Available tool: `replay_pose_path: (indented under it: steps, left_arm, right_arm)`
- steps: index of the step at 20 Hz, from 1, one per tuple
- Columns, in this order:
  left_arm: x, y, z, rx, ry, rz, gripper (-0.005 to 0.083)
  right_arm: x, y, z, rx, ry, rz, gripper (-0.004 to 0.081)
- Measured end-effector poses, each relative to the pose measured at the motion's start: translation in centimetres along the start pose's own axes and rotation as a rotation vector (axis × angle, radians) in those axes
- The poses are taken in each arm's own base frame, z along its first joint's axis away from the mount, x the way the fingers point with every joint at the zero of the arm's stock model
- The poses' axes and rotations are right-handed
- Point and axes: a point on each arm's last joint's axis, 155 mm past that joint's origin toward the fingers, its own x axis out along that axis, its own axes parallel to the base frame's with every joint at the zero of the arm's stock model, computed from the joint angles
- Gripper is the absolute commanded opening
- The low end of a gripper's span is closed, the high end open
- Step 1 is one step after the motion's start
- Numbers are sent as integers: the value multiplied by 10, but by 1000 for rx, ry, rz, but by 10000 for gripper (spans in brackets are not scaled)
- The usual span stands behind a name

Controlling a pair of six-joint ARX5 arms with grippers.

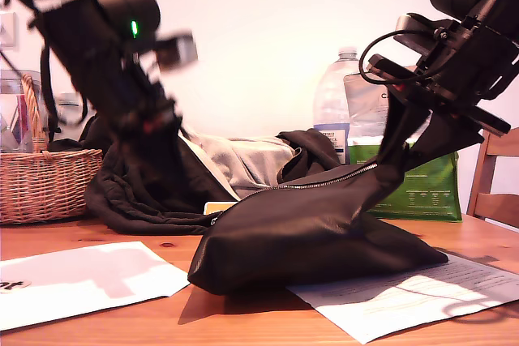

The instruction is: Open the zipper in the zip bag in front of you

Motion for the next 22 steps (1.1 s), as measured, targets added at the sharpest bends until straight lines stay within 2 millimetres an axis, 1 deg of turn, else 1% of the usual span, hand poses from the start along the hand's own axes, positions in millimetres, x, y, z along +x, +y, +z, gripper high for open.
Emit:
replay_pose_path:
  steps: [2, 3, 6, 7, 8, 9, 10, 13, 15, 16, 18, 20, 22]
  left_arm:
    - [-4, -1, 4, -4, -16, -2, -23]
    - [-5, -3, 5, -14, -21, -9, -23]
    - [-6, -5, 8, -47, -34, -21, -23]
    - [-6, -4, 11, -63, -44, -18, -23]
    - [-8, -4, 13, -71, -51, -16, -23]
    - [-13, -4, 16, -86, -63, -12, -23]
    - [-19, -4, 21, -90, -81, -5, -23]
    - [-44, -5, 42, -84, -164, 22, -23]
    - [-59, 0, 56, -63, -222, 63, -23]
    - [-65, 2, 62, -68, -248, 81, -23]
    - [-77, 4, 71, -77, -292, 101, -23]
    - [-90, 6, 76, -76, -355, 135, -23]
    - [-101, -2, 66, -81, -402, 158, -23]
  right_arm:
    - [-4, 2, 4, -13, -16, 1, 376]
    - [-11, 4, 8, -33, -37, 3, 376]
    - [-49, 14, 27, -101, -135, 0, 366]
    - [-62, 20, 31, -135, -165, 1, 329]
    - [-73, 23, 33, -148, -183, -2, 241]
    - [-78, 24, 33, -168, -189, -6, 123]
    - [-80, 24, 31, -180, -186, -13, -6]
    - [-80, 14, 33, -182, -190, -68, -10]
    - [-84, 6, 42, -190, -229, -131, -10]
    - [-89, 3, 47, -195, -259, -164, -10]
    - [-107, 5, 53, -219, -337, -187, -10]
    - [-133, 15, 49, -256, -431, -183, -10]
    - [-154, 21, 37, -274, -513, -177, -10]
